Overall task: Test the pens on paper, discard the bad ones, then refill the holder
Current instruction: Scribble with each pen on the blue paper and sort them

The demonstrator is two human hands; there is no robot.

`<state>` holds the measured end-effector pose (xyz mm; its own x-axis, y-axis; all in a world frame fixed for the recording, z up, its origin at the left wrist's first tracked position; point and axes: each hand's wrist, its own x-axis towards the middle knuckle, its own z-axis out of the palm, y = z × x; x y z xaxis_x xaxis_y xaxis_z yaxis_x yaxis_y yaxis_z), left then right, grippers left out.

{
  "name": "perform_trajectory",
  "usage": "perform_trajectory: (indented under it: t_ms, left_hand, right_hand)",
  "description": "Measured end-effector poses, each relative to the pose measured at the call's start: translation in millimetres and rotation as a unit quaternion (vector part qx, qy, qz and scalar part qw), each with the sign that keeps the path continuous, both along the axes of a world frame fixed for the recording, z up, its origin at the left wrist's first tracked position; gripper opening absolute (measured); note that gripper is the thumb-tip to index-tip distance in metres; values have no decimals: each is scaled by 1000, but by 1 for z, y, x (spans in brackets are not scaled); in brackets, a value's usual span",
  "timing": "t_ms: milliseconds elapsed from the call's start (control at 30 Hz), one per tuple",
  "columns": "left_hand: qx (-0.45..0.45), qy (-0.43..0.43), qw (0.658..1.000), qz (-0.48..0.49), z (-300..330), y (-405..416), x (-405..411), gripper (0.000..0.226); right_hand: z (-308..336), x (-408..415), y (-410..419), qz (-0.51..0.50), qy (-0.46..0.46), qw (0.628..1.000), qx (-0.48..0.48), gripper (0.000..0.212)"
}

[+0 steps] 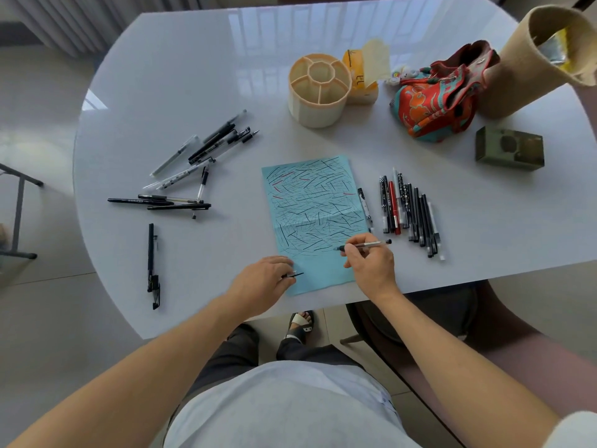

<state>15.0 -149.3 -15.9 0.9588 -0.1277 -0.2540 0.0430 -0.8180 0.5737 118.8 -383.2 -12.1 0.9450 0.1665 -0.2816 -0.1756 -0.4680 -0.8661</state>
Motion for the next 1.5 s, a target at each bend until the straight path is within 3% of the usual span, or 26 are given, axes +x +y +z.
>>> perform_trajectory:
  t_ms: [133,233,767,1000,1100,1167,1233,1367,1500]
  left_hand:
    - [-16,-2,999,39,6,-4,2,26]
    - [-24,-2,999,42,11,-7,5,27]
    - [-7,24,1000,17,27,-20,20,20]
    - [-53,50,997,17,22,-17,29,24]
    - [-52,47,996,51,19,-6,30,49]
    - [-35,36,996,71,16,6,24,45]
    - [-18,36,996,81,11,17,16,40]
    - [-9,43,994,103,9,32,7,33]
    - [-12,50,990,129,10,52,1,32]
  right_hand:
    - [13,-14,9,-21,94,985,145,5]
    - [20,-25,18,4,133,973,190,4]
    - [21,-34,37,8,163,972,168,10]
    - [33,3,29,62,167,981,80,8]
    - [37,57,17,37,127,990,-54,10]
    - [38,90,7,77,63,969,-226,11]
    - [34,109,3,117,23,937,-328,18]
    - [20,125,0,164,-22,884,-437,21]
    - [14,130,11,155,-65,863,-477,23]
